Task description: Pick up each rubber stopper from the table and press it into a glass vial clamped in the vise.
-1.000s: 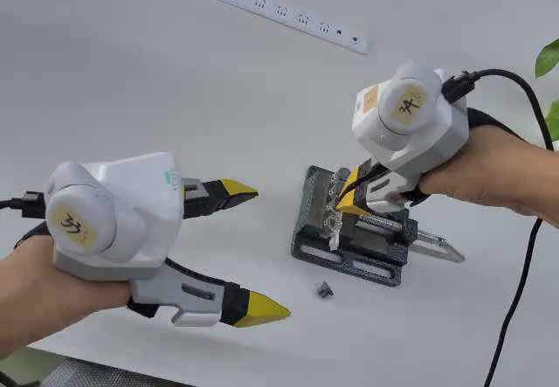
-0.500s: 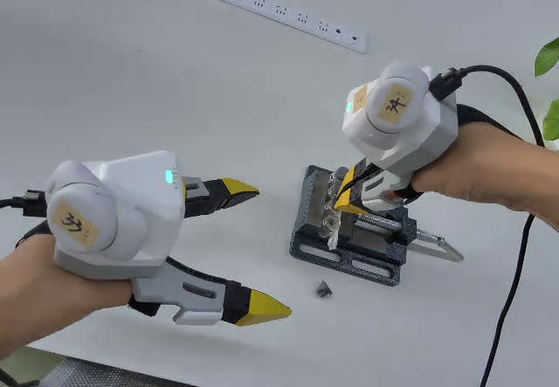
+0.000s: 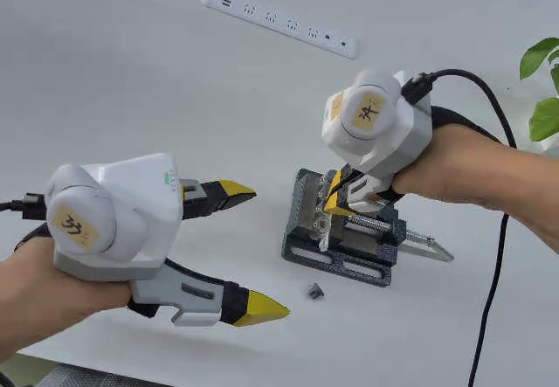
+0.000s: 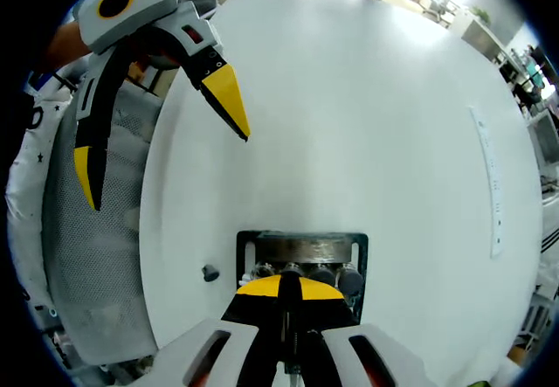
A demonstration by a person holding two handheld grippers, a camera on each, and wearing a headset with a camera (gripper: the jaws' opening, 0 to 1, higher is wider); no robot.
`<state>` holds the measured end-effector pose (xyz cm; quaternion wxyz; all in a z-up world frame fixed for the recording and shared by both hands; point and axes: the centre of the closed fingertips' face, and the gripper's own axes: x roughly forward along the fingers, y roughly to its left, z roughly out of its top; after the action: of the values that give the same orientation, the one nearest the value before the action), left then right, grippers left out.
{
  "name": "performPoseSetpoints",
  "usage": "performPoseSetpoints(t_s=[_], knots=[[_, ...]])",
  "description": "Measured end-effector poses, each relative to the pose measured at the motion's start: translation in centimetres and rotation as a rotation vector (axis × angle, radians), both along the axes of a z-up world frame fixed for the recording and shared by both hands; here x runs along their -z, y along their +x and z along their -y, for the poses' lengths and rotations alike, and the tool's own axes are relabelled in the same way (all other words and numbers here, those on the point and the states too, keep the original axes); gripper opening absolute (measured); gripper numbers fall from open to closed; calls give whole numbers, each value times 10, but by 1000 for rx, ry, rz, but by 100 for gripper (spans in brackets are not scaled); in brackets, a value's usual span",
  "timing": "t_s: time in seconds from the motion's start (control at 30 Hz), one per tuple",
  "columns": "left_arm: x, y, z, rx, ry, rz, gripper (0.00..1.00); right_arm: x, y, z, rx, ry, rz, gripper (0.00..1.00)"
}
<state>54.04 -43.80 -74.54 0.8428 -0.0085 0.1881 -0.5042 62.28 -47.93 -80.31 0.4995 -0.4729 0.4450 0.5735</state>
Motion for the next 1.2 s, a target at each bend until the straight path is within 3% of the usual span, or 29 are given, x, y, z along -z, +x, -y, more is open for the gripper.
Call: performPoseSetpoints(t_s=[0.2, 0.27, 0.87, 1.2], knots=[[-2, -5, -3, 10, 20, 1, 78, -2, 0, 0, 18, 21, 0, 2], [-2, -6, -5, 6, 28, 3, 78, -2, 1, 0, 55, 34, -11, 2], [-6, -11, -4, -12, 48, 2, 78, -5, 3, 2, 84, 91, 11, 5], [-6, -13, 0, -10, 55, 2, 78, -20, 5, 6, 125, 155, 35, 8]])
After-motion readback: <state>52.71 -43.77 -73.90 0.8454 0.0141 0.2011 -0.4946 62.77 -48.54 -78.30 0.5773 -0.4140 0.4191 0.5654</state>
